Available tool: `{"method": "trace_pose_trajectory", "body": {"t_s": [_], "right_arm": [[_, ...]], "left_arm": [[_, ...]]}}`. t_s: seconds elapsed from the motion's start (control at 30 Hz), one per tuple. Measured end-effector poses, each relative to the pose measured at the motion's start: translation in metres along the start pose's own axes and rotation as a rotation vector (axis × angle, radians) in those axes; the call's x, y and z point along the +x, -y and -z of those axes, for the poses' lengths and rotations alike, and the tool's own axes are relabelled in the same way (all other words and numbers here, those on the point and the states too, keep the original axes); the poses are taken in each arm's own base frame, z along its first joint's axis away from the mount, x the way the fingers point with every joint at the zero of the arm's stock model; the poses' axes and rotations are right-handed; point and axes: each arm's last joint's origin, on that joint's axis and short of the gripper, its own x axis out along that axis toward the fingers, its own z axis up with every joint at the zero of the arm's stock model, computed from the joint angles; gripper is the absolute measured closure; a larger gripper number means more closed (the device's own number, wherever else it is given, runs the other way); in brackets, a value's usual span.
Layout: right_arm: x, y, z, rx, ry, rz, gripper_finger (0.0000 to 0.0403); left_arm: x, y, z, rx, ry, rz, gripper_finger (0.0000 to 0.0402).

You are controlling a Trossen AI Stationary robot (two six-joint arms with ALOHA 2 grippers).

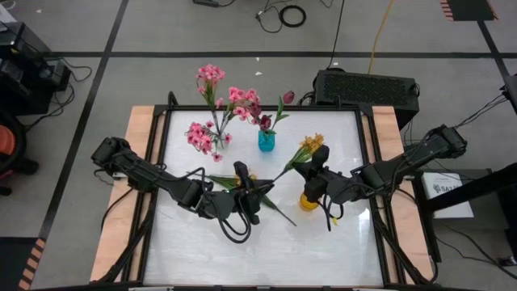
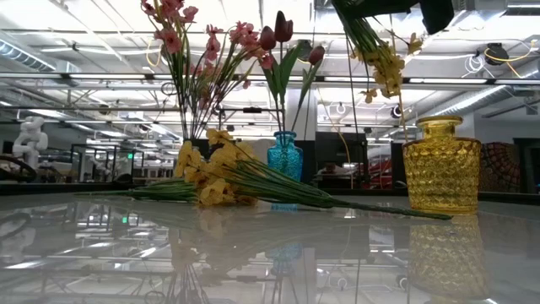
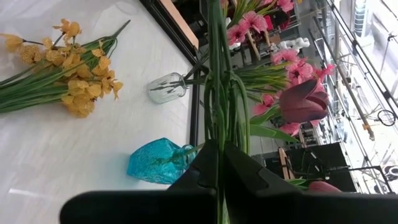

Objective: Sort flowers into vase by color
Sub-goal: Put the top yellow flowers into the yellow vase

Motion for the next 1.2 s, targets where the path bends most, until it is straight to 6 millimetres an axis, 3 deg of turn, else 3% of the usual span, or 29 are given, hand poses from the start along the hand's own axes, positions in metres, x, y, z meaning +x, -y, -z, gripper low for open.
{"method": "trace_pose_trajectory", "body": {"t_s": [0.13, 0.33, 0.5, 0.63, 0.73, 0.9, 1.07, 1.2], "right_arm": [[0.000, -0.001, 0.000, -0.007, 0.000, -0.010, 0.0403], [0.000, -0.001, 0.001, 0.038, -0.004, -0.017, 0.0398], [-0.006, 0.000, -0.001, 0.141, 0.015, -0.016, 0.0344], [-0.025, 0.014, -0.011, 0.270, 0.078, -0.026, 0.0286], [-0.043, 0.028, -0.017, 0.384, 0.140, -0.042, 0.0251], [-0.063, 0.041, -0.009, 0.522, 0.222, -0.105, 0.0217], [-0.069, 0.040, 0.002, 0.593, 0.325, -0.241, 0.0212], [-0.062, 0.035, -0.003, 0.619, 0.529, -0.274, 0.0218]], "left_arm": [[0.000, 0.000, 0.000, 0.014, -0.002, -0.008, 0.0387], [0.000, 0.000, 0.000, 0.016, -0.003, -0.010, 0.0379], [-0.002, 0.000, 0.000, 0.036, -0.014, -0.023, 0.0388], [-0.016, -0.006, -0.006, 0.040, -0.013, -0.058, 0.0389], [-0.036, -0.018, -0.015, 0.003, 0.015, -0.073, 0.0390], [-0.070, -0.051, -0.028, -0.122, 0.081, -0.120, 0.0391], [-0.101, -0.089, -0.039, -0.276, 0.221, -0.116, 0.0391], [-0.116, -0.110, -0.047, -0.359, 0.411, -0.020, 0.0391]]}}
